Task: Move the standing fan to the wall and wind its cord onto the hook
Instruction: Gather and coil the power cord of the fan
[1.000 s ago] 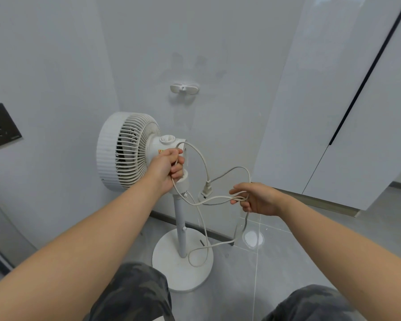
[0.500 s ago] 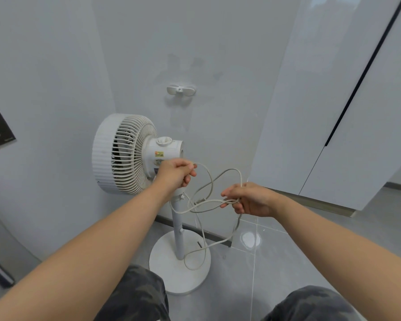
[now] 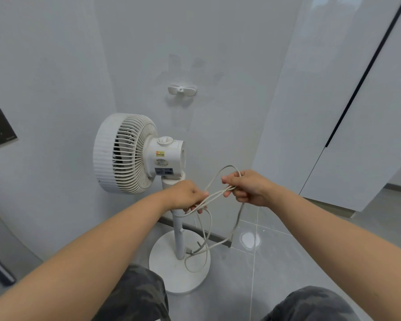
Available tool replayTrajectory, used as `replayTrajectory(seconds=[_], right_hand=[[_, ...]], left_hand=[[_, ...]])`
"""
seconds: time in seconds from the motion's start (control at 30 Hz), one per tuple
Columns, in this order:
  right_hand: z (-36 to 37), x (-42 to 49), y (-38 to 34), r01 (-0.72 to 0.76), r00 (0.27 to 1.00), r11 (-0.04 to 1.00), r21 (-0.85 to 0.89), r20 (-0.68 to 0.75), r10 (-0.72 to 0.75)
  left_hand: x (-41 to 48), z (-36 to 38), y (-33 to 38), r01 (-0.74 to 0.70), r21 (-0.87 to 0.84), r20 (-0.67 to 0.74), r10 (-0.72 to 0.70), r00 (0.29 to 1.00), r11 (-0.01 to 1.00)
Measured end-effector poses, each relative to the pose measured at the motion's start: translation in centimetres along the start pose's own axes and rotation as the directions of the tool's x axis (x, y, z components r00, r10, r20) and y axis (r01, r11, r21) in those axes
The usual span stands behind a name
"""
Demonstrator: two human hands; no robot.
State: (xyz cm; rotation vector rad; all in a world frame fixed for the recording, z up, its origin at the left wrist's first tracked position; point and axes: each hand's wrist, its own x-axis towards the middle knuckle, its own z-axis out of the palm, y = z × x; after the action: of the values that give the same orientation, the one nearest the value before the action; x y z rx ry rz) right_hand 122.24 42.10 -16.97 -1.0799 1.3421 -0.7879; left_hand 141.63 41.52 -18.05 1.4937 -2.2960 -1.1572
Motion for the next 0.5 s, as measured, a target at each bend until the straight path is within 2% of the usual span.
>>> replayTrajectory(seconds=[0.07, 0.17, 0.3, 0.4, 0.5], right_hand=[[-0.1, 0.4, -0.1, -0.028, 0.997, 0.999, 0.032, -0.073, 0.03], [-0.2, 0.9, 0.1, -0.045, 0.982, 0.997, 0.07, -0.179, 0.057], [-0.7, 1.3, 0.6, -0.048, 0.956, 0.997, -0.065, -0.292, 0.027], [-1.3, 1.4, 1.2, -0.07, 0.938, 0.975, -0.211, -0.345, -0.007], [-2.0, 1.5, 1.7, -0.1, 0.933, 0.97, -0.221, -0.36, 0.014]], left_hand=[[-0.7, -0.5, 0.7, 0.024, 0.019, 0.107, -0.026, 0.994, 1.0], [-1.2, -1.0, 1.2, -0.01, 0.119, 0.196, -0.013, 0.981, 0.993], [-1.3, -1.5, 1.9, -0.111, 0.252, 0.28, 0.037, 0.959, 0.961], [-1.4, -2.4, 2.4, -0.157, 0.36, 0.236, 0.073, 0.969, 0.92], [-1.2, -3.0, 2.1, -0.173, 0.327, 0.129, 0.137, 0.982, 0.929]])
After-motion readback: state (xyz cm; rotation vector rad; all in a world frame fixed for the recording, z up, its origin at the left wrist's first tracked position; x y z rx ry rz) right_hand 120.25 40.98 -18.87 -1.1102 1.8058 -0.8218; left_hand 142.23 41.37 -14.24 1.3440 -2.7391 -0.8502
